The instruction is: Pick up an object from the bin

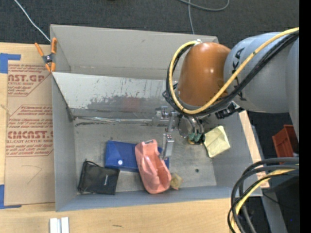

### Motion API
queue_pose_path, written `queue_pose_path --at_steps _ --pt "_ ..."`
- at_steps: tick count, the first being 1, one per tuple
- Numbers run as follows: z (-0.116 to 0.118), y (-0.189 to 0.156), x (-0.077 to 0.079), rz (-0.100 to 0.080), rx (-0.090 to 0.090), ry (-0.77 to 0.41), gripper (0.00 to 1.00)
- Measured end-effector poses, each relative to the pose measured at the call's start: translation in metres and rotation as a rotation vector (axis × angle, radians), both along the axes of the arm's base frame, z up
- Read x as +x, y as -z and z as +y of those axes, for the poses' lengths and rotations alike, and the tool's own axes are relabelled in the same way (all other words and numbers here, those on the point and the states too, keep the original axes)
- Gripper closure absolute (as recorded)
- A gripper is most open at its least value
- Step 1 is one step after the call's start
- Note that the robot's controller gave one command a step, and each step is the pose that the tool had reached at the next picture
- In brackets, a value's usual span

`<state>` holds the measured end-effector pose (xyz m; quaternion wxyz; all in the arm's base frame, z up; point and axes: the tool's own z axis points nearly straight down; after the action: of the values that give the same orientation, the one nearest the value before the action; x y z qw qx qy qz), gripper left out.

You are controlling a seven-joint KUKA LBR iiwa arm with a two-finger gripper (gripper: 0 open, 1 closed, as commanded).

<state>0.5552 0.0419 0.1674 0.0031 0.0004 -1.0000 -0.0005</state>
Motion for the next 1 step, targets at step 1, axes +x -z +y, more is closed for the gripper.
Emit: queue_pose_path --at_steps 1 --pt "-0.0002 -0.0047 0.0017 -0.008 0.000 0.001 0.00"
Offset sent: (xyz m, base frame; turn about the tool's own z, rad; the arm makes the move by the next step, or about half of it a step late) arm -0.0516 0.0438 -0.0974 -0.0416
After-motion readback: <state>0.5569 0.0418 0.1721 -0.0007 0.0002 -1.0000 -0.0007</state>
